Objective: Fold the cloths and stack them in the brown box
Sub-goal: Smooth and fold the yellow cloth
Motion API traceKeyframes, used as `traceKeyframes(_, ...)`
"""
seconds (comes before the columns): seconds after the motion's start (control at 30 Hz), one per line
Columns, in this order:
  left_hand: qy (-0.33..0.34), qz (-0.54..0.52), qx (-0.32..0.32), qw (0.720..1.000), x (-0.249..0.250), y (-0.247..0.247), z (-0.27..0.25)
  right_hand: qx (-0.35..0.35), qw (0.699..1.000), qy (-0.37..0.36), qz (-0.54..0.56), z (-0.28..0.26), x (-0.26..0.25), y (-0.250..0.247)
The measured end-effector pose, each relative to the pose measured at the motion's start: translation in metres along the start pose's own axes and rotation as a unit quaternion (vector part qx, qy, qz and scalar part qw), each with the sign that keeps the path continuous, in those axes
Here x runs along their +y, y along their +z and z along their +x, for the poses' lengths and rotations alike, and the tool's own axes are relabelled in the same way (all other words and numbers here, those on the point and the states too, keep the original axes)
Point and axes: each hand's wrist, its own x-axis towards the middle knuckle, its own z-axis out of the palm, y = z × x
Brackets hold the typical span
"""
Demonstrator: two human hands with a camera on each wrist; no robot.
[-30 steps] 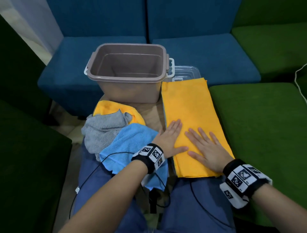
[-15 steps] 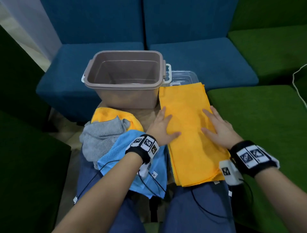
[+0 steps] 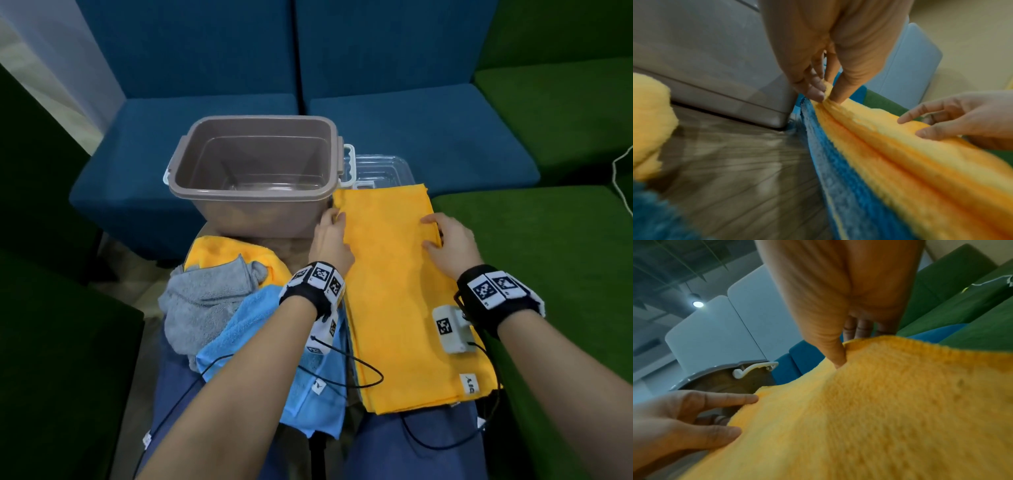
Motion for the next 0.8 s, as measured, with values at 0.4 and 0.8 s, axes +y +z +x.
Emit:
traceKeyframes(0.4, 0.042, 0.134, -0.17, 0.975, -0.008, 0.028, 0.011, -0.172, 0.948, -0.148, -0.225, 0.025, -0.03, 0.051)
traceKeyframes(0.8, 0.059, 0.133, -0.156, 0.977, -0.022, 0.031, 0.008, -0.143, 0.949, -0.039, -0.279, 0.016, -0.038, 0.038)
